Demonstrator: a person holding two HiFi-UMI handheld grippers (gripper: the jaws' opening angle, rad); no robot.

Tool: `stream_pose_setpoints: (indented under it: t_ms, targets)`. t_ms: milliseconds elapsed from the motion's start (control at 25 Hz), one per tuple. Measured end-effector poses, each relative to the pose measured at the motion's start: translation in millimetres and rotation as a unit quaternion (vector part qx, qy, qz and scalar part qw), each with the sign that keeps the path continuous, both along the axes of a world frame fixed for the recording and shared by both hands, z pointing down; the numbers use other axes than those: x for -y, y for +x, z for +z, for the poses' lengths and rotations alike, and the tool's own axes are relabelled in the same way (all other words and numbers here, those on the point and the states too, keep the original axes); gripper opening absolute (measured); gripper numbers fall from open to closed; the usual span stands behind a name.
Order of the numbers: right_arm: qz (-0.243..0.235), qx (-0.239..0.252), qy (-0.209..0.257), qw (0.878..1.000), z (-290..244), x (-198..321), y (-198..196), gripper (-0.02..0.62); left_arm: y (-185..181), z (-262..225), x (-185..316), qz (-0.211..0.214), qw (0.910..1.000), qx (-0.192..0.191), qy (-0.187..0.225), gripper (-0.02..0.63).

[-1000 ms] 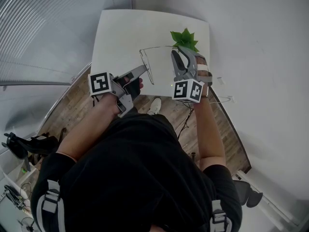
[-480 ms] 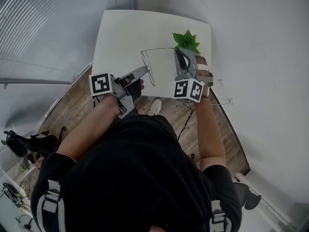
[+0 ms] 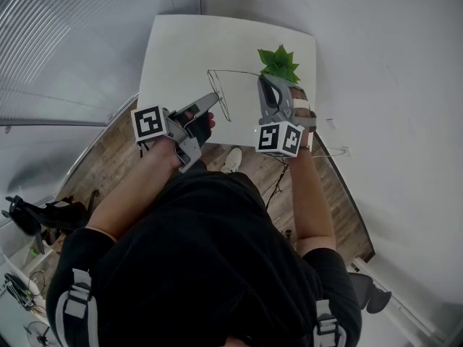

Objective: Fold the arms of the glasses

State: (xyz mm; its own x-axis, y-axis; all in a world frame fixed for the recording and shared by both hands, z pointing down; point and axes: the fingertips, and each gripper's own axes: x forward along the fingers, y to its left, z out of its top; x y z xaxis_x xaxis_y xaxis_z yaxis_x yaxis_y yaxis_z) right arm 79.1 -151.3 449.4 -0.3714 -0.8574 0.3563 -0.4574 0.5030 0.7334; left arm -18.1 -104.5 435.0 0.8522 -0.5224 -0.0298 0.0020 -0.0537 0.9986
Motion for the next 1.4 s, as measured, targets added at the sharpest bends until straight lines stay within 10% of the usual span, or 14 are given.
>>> stream_pose_setpoints:
  t_ms: [1400]
  targets:
    - [-0.048,0.057,-0.037,0.997,9.2,-55.8,-67.1,0.023,-19.6,-11.0,29.3,-0.060,0.9980,-0.015,0.005,0.012]
